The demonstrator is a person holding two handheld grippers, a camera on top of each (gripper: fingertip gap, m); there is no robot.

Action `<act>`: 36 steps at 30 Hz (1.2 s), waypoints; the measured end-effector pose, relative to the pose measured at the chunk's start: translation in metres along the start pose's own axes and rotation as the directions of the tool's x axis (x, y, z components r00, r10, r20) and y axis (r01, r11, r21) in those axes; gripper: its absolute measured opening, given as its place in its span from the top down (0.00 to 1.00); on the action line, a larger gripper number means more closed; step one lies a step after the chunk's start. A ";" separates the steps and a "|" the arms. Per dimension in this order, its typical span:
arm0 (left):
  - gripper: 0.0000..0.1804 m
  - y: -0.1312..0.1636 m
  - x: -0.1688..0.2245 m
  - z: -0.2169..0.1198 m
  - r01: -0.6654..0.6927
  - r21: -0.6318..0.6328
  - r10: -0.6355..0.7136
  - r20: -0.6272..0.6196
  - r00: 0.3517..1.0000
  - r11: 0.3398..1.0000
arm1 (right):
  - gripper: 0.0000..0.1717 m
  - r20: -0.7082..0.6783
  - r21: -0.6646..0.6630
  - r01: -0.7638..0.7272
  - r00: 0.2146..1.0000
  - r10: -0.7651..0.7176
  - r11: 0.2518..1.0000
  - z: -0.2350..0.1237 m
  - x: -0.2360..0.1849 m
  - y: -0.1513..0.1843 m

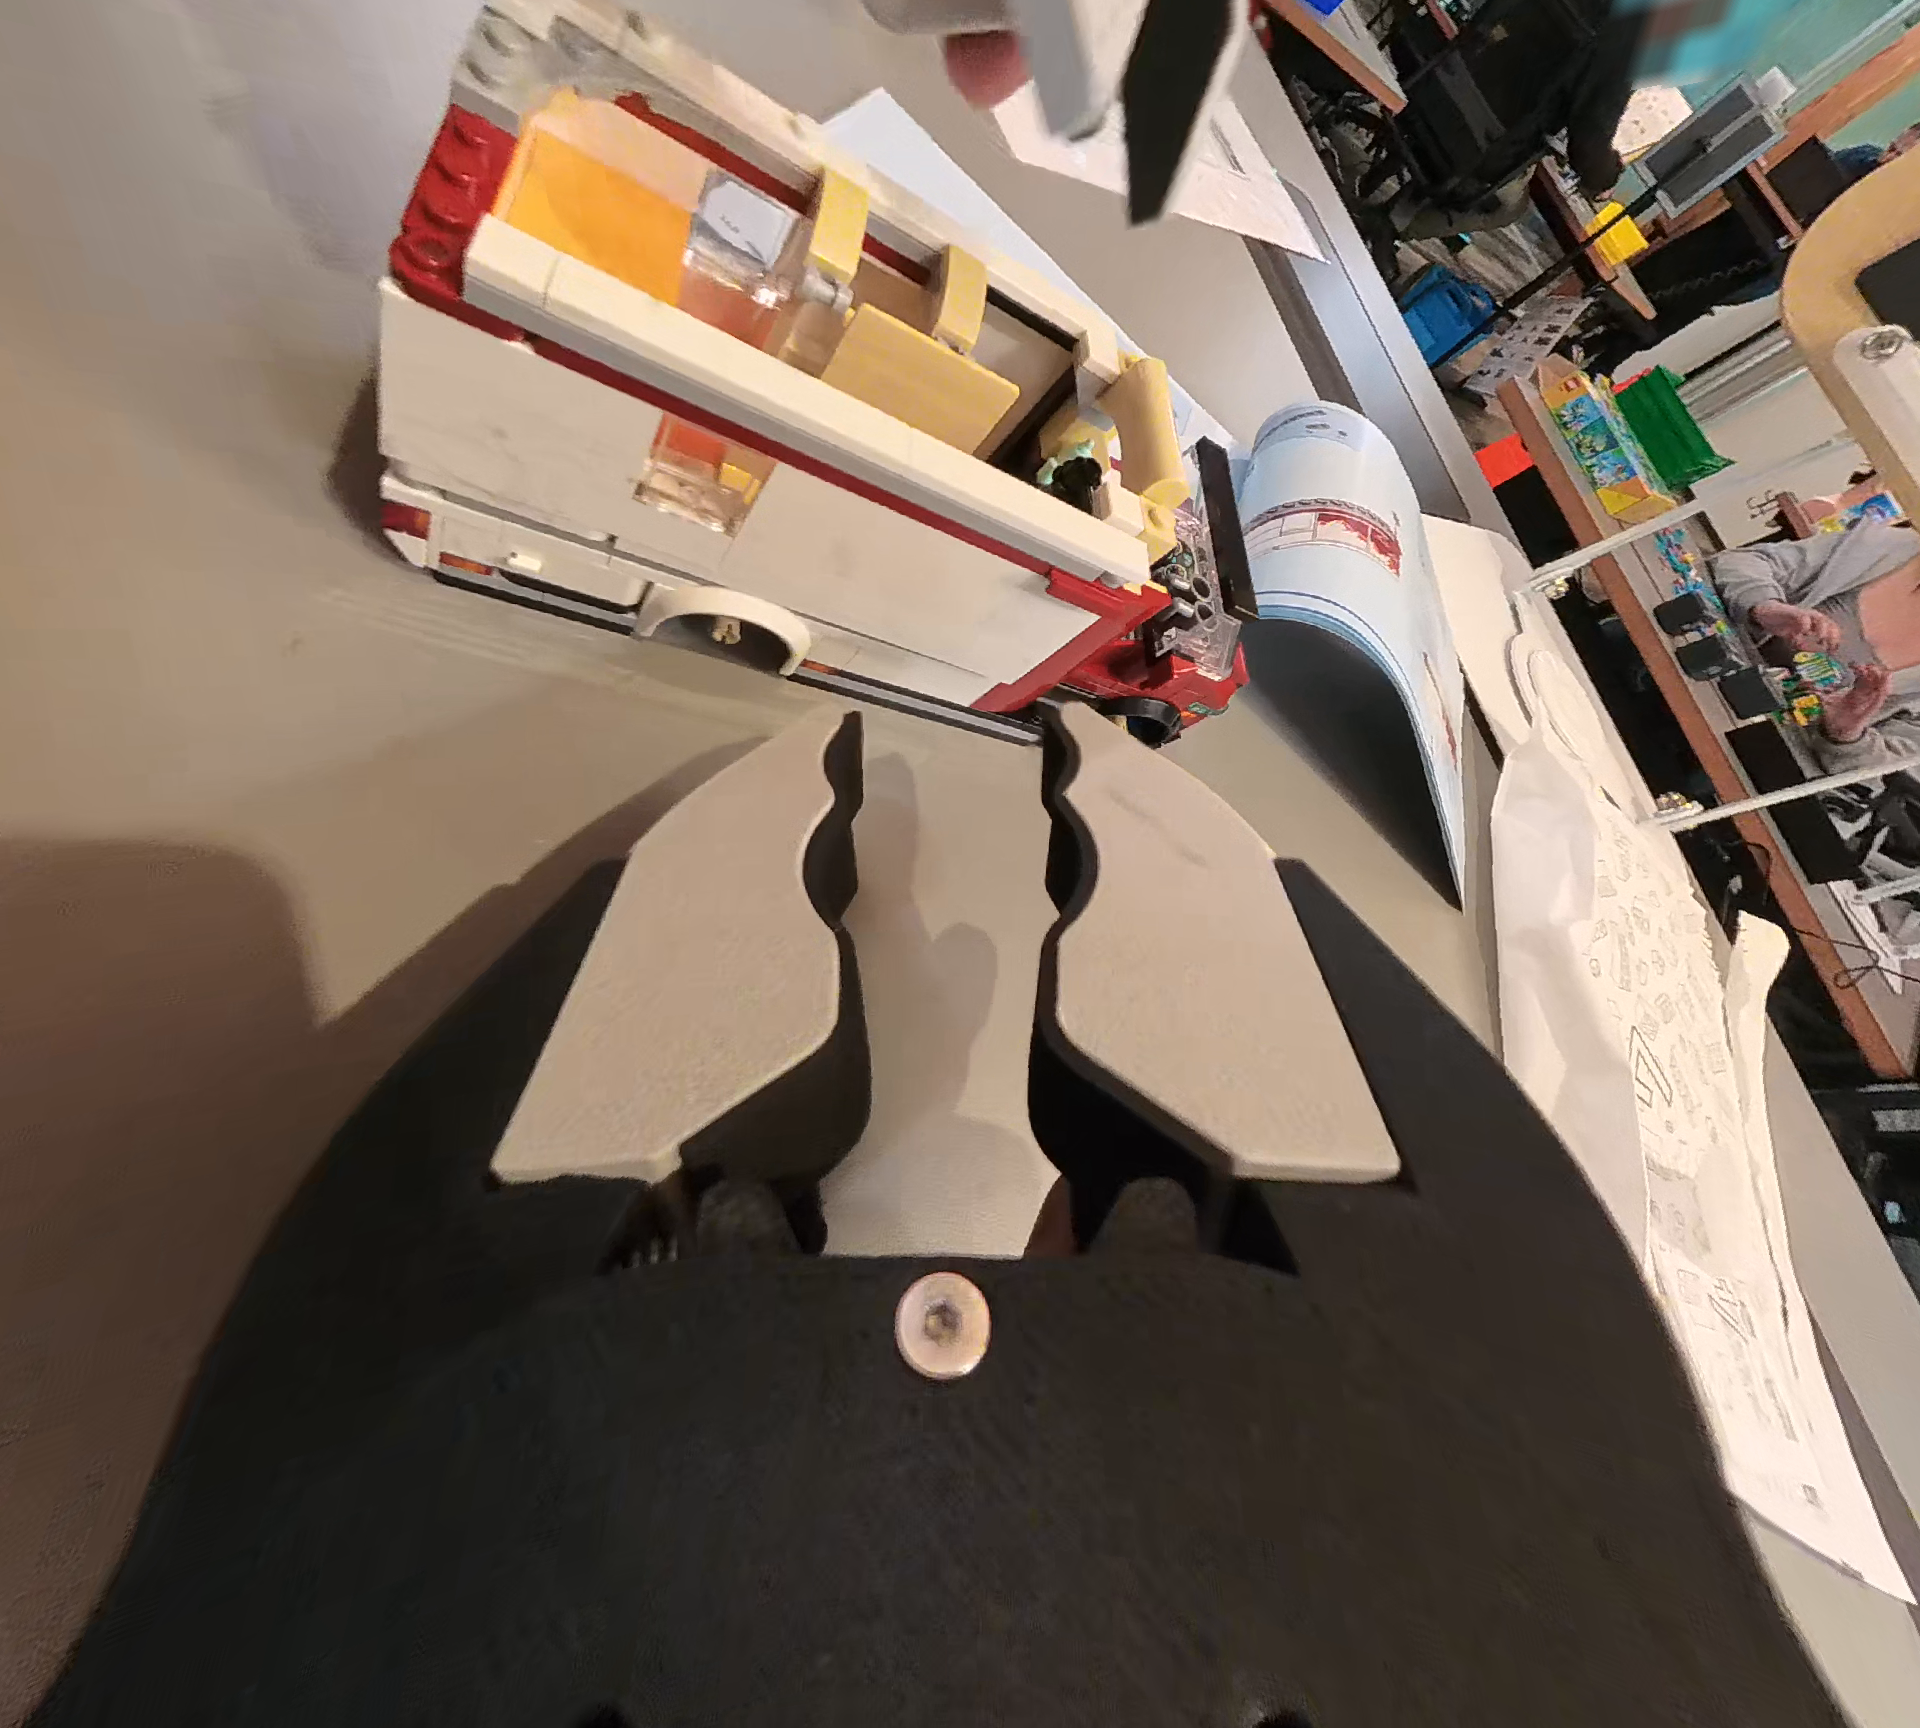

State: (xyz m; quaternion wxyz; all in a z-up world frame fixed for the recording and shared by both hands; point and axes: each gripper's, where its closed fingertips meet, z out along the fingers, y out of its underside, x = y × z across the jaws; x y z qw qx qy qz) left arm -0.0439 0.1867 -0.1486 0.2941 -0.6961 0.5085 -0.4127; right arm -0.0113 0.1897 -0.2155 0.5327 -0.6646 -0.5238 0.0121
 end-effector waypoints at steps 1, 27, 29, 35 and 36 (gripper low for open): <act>0.83 0.005 -0.001 0.004 -0.014 -0.041 0.016 0.033 0.999 0.999 | 0.81 -0.007 -0.007 -0.002 1.000 0.002 1.000 0.000 0.002 0.001; 0.87 0.036 0.001 0.020 -0.237 -0.441 0.395 0.311 0.864 0.866 | 0.82 -0.064 -0.067 0.053 0.996 -0.057 0.996 0.001 0.007 0.014; 0.85 0.041 0.002 0.022 -0.231 -0.456 0.390 0.294 0.873 0.860 | 0.82 -0.064 -0.068 0.058 0.996 -0.062 0.996 0.001 0.006 0.014; 0.86 0.042 0.002 0.024 -0.230 -0.455 0.387 0.287 0.876 0.860 | 0.82 -0.065 -0.069 0.073 0.995 -0.077 0.995 0.001 0.005 0.014; 0.87 0.042 0.002 0.025 -0.238 -0.458 0.395 0.285 0.873 0.857 | 0.82 -0.065 -0.070 0.075 0.995 -0.079 0.995 0.001 0.005 0.014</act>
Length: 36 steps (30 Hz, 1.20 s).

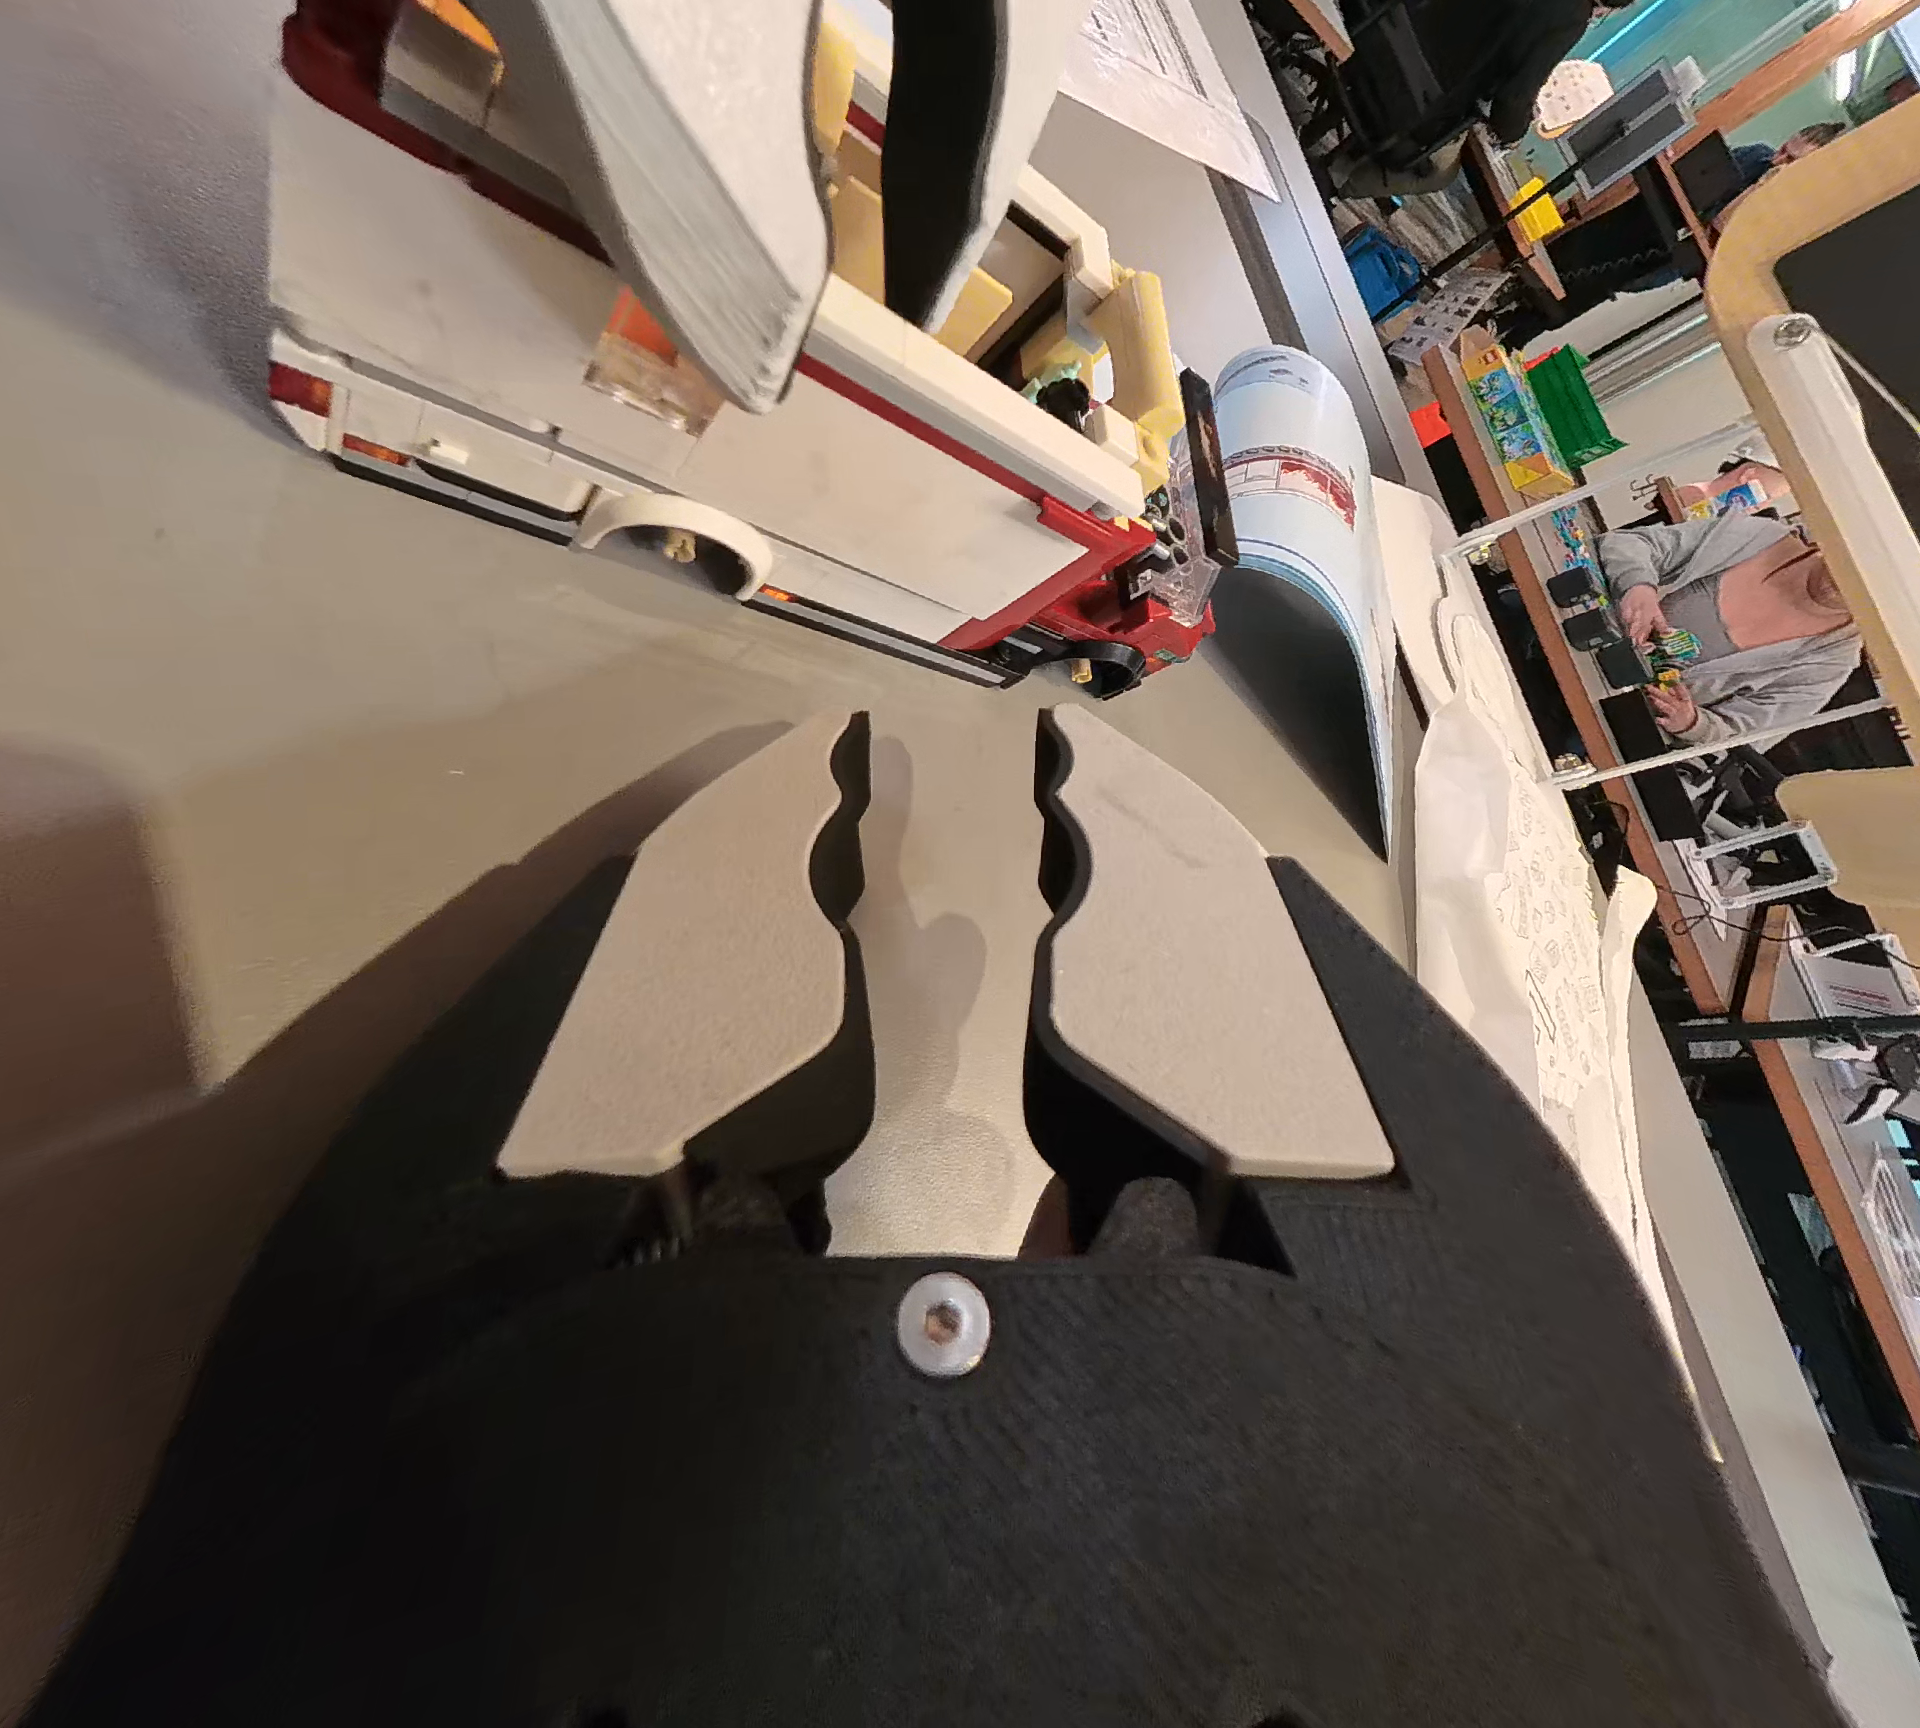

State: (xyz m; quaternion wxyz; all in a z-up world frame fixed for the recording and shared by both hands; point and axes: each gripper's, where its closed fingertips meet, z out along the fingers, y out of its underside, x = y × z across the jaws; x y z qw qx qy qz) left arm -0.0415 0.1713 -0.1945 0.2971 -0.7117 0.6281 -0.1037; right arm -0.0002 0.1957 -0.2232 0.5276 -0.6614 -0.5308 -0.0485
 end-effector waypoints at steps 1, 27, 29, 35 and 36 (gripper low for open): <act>0.88 0.000 0.000 0.000 -0.014 0.002 0.014 0.006 1.000 1.000 | 0.82 0.000 -0.001 0.002 1.000 -0.002 1.000 0.000 0.000 0.000; 0.90 -0.011 0.047 -0.021 -0.451 0.357 0.522 -0.130 0.843 0.818 | 0.68 0.321 0.015 -0.047 0.946 0.040 0.999 -0.033 -0.029 0.005; 0.78 -0.010 0.050 -0.025 -0.450 0.387 0.534 -0.143 0.833 0.805 | 0.67 0.353 0.053 -0.076 0.934 0.053 0.996 -0.036 -0.035 -0.004; 0.70 0.007 0.031 -0.046 -0.404 0.402 0.489 -0.132 0.862 0.822 | 0.70 0.371 0.083 -0.064 0.928 0.029 0.994 -0.036 -0.042 -0.006; 0.70 0.011 0.027 -0.046 -0.395 0.393 0.476 -0.132 0.869 0.830 | 0.70 0.373 0.082 -0.061 0.927 0.027 0.995 -0.036 -0.043 -0.006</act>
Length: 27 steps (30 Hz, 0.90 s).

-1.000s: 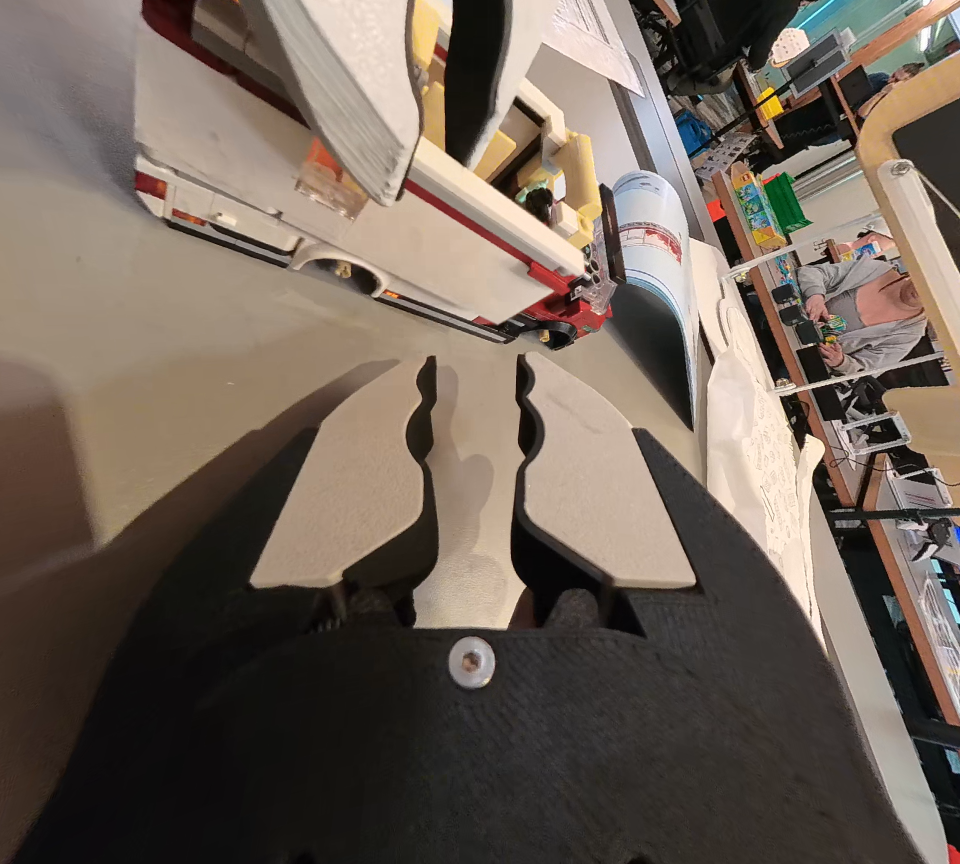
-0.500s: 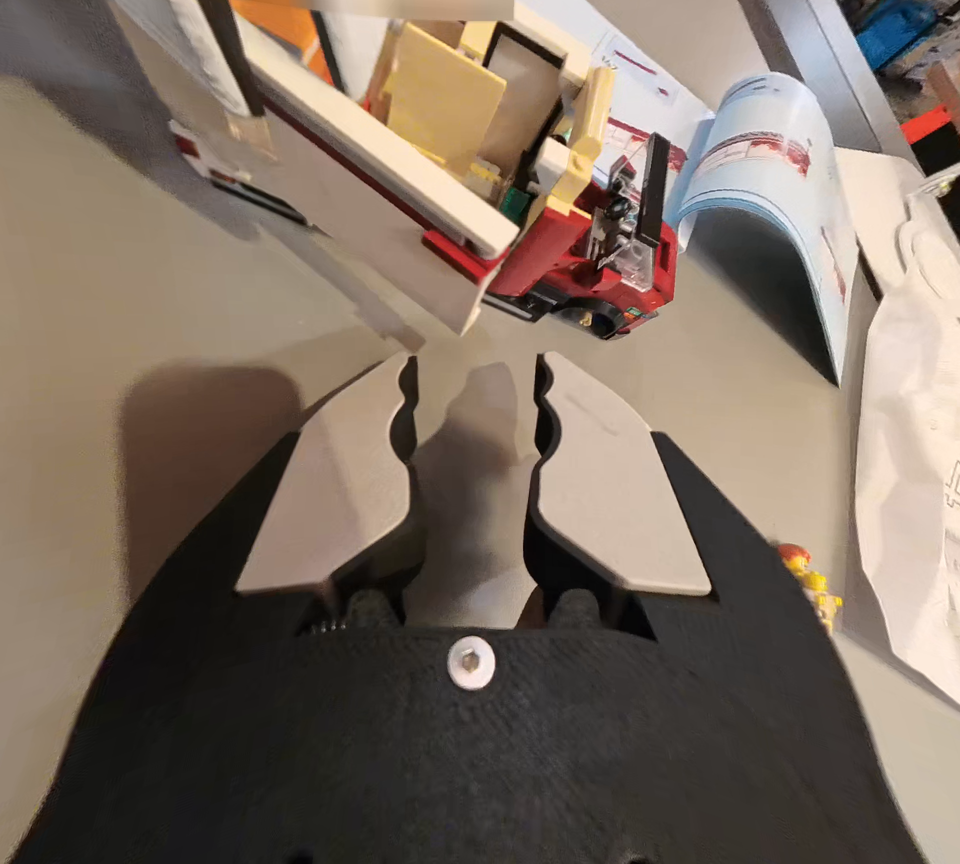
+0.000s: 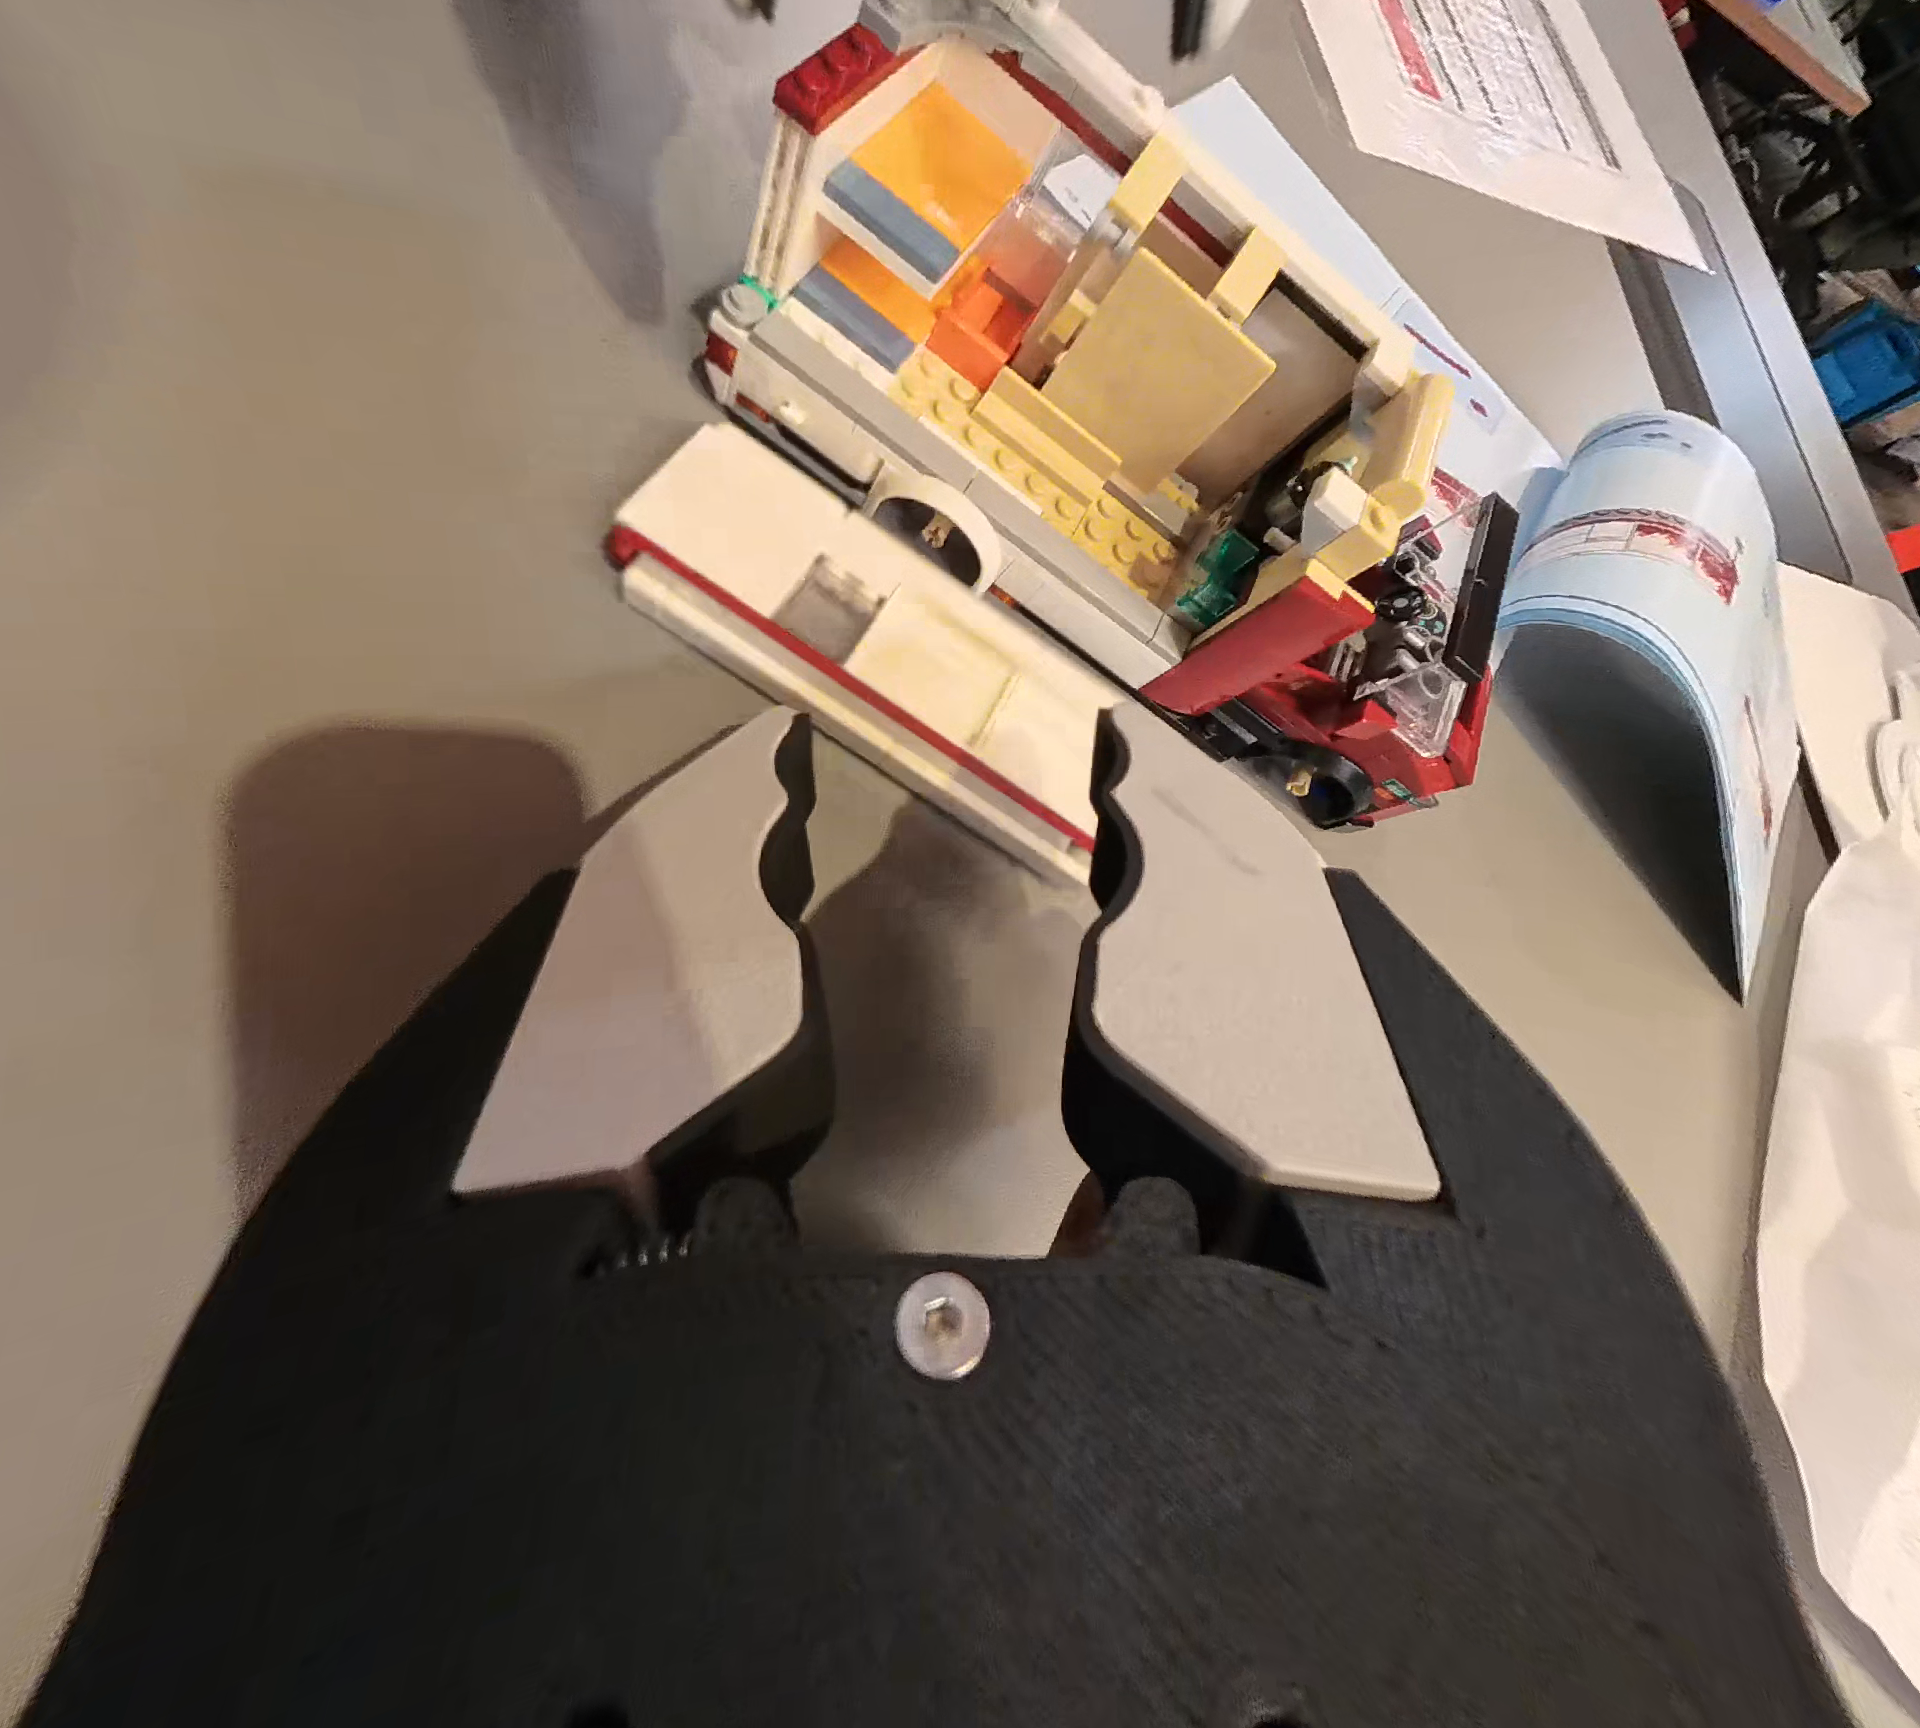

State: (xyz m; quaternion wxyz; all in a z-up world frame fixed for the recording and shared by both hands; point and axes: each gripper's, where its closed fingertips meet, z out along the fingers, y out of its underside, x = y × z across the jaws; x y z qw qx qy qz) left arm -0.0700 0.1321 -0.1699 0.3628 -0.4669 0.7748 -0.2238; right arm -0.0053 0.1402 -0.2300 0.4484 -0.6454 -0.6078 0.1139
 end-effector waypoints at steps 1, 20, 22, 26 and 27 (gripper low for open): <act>0.71 0.004 -0.001 -0.002 0.014 -0.003 -0.014 0.002 1.000 1.000 | 0.70 0.001 0.000 0.003 1.000 -0.003 1.000 0.000 0.000 0.000; 0.85 0.052 0.007 -0.003 0.047 -0.218 -0.053 -0.021 0.998 0.975 | 0.74 -0.026 -0.025 0.029 0.999 -0.030 0.999 0.001 0.004 0.004; 0.82 0.043 0.008 -0.008 0.043 -0.166 -0.047 -0.019 0.999 0.985 | 0.74 -0.017 -0.026 0.040 0.999 -0.041 0.999 0.001 0.002 0.004; 0.82 0.010 0.018 -0.017 -0.001 0.002 0.001 -0.045 0.999 1.000 | 0.74 0.022 -0.038 0.074 0.997 -0.073 0.997 0.001 -0.001 0.005; 0.82 0.002 0.022 -0.017 -0.015 0.037 0.017 -0.061 0.998 0.999 | 0.74 0.036 -0.048 0.089 0.996 -0.087 0.995 0.001 -0.002 0.006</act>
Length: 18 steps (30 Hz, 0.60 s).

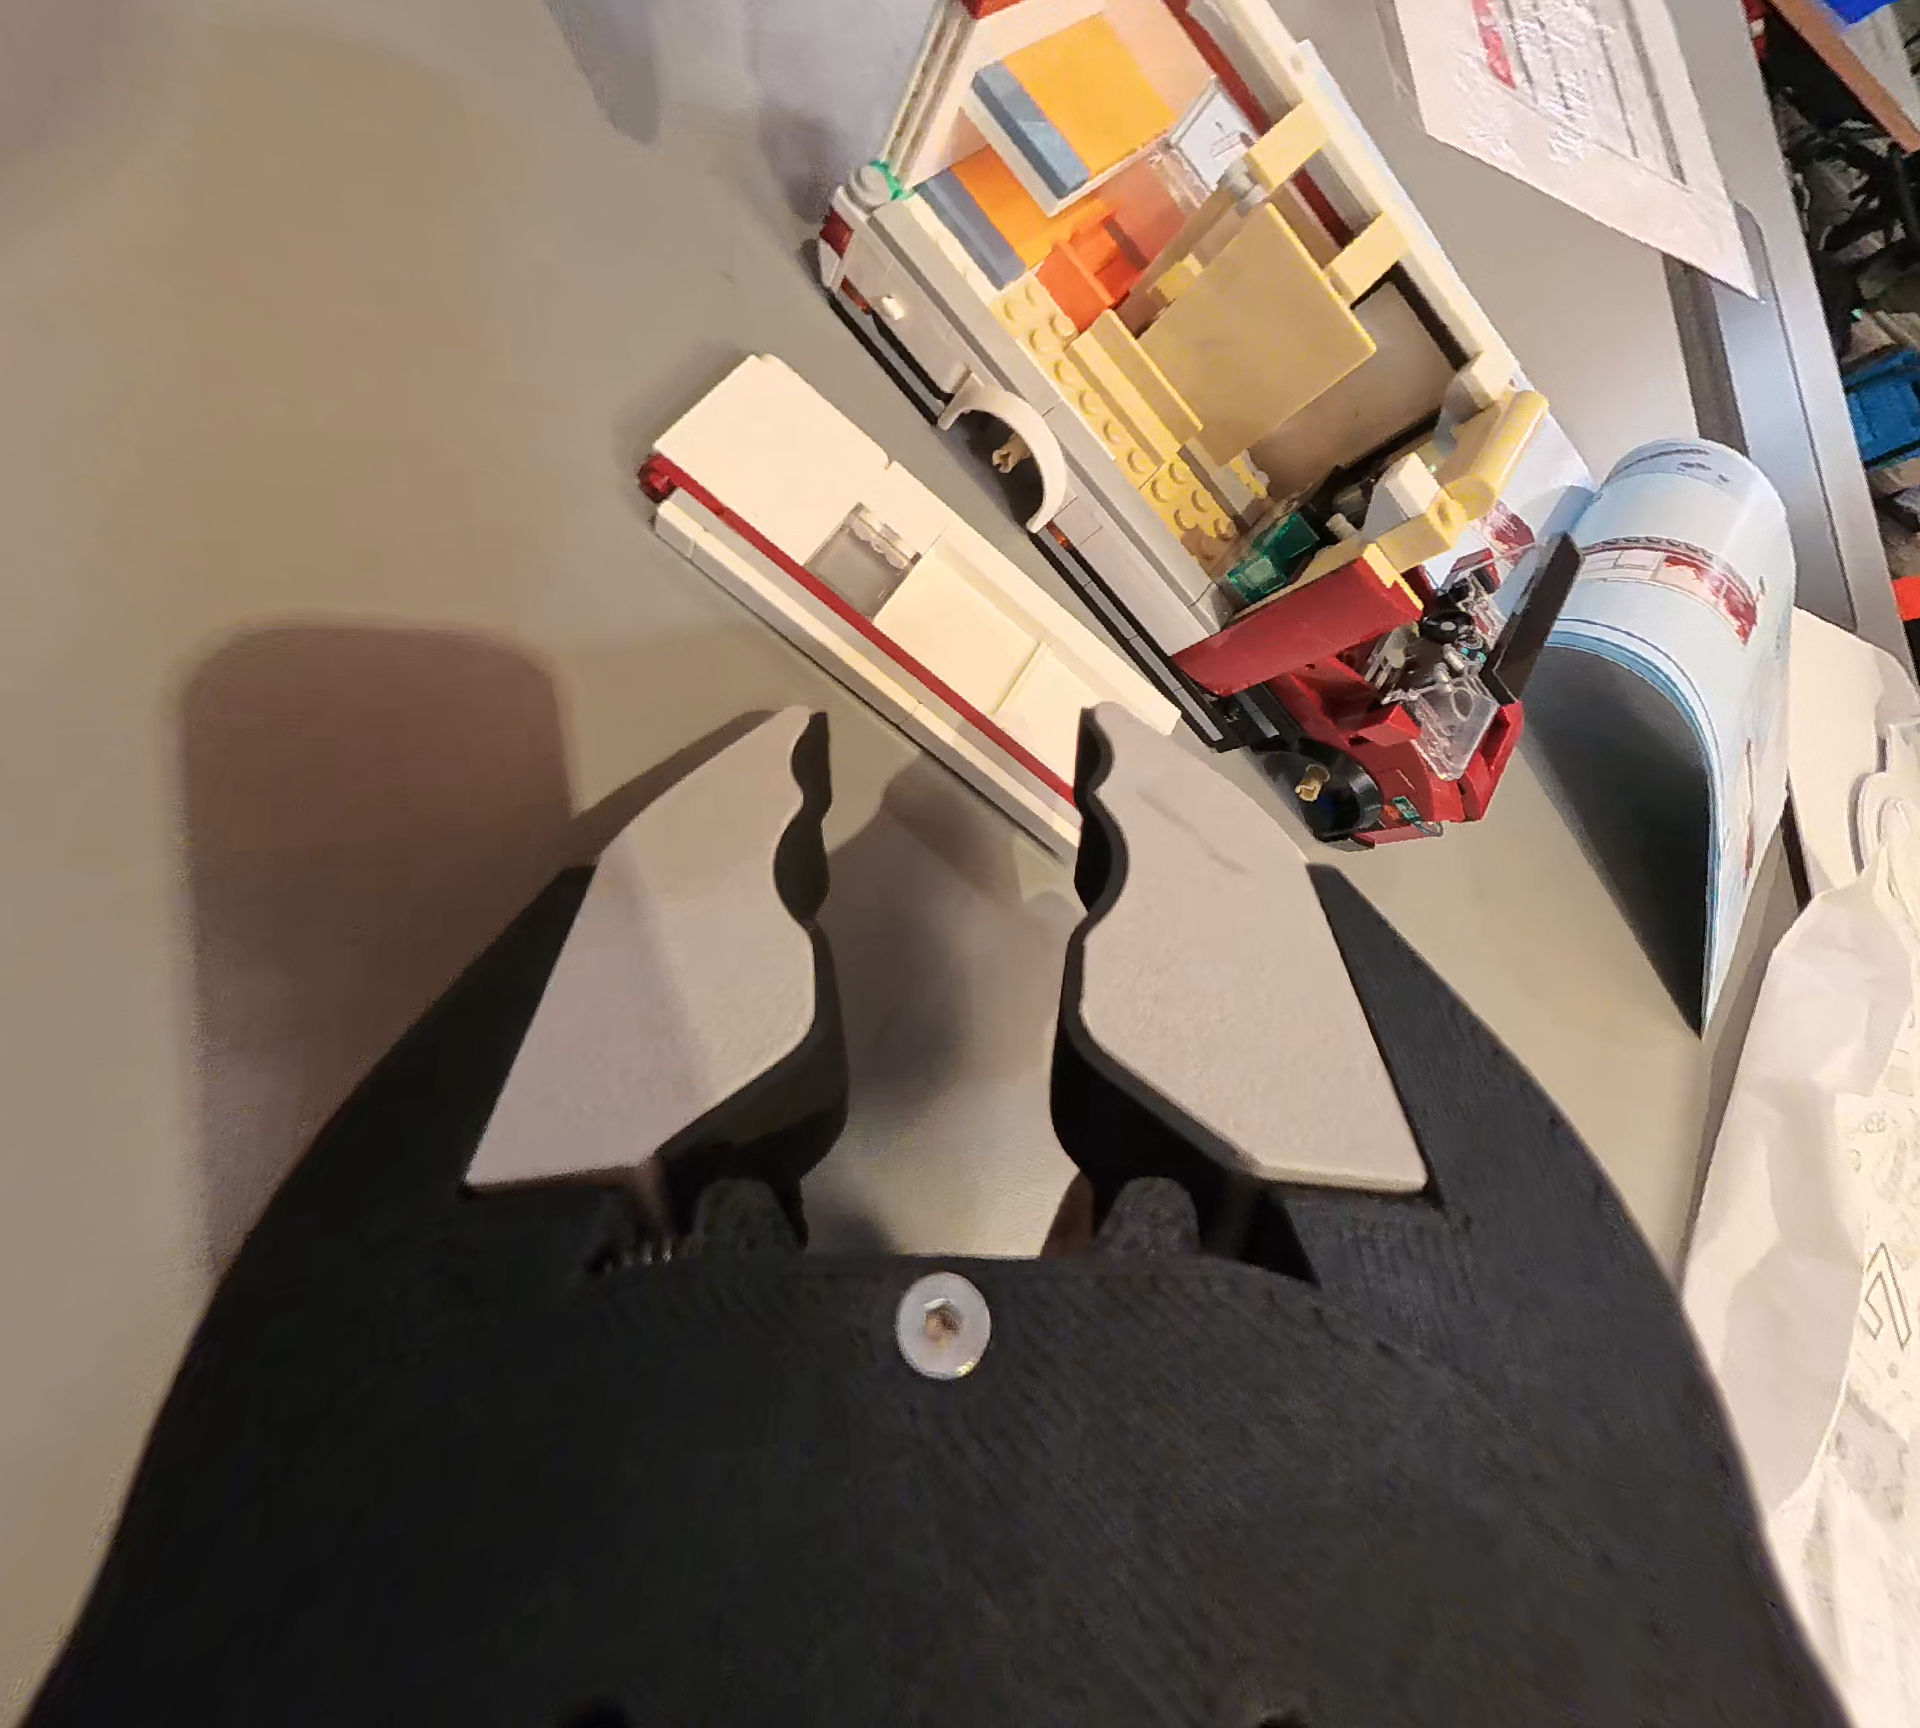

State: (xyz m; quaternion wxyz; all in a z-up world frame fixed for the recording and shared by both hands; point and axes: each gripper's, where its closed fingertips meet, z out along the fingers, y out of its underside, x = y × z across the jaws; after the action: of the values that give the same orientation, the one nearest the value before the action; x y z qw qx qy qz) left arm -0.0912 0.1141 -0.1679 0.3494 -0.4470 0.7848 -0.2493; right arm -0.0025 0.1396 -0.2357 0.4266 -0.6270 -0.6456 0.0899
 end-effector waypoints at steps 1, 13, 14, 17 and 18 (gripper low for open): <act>0.82 -0.006 0.003 0.001 -0.015 0.025 0.015 -0.014 1.000 1.000 | 0.74 0.012 -0.016 0.021 1.000 -0.020 1.000 0.000 0.000 0.002; 0.82 -0.031 0.018 0.032 -0.156 0.067 0.158 -0.018 0.987 0.985 | 0.75 0.263 -0.154 0.270 0.938 -0.224 0.951 0.010 0.000 0.001; 0.82 -0.033 0.019 0.033 -0.161 0.080 0.163 -0.018 0.986 0.984 | 0.76 0.293 -0.168 0.277 0.930 -0.220 0.946 0.011 -0.001 0.001; 0.82 -0.034 0.022 0.034 -0.170 0.084 0.173 -0.023 0.985 0.982 | 0.83 0.397 -0.209 0.260 0.904 -0.161 0.943 0.012 -0.009 0.002; 0.82 -0.034 0.022 0.034 -0.168 0.089 0.171 -0.026 0.985 0.982 | 0.85 0.421 -0.221 0.246 0.897 -0.135 0.944 0.013 -0.012 0.002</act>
State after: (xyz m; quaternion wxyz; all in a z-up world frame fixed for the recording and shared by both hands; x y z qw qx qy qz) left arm -0.0549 0.0755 -0.1724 0.3749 -0.3586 0.8145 -0.2598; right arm -0.0114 0.1349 -0.2497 0.2035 -0.5803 -0.7839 0.0853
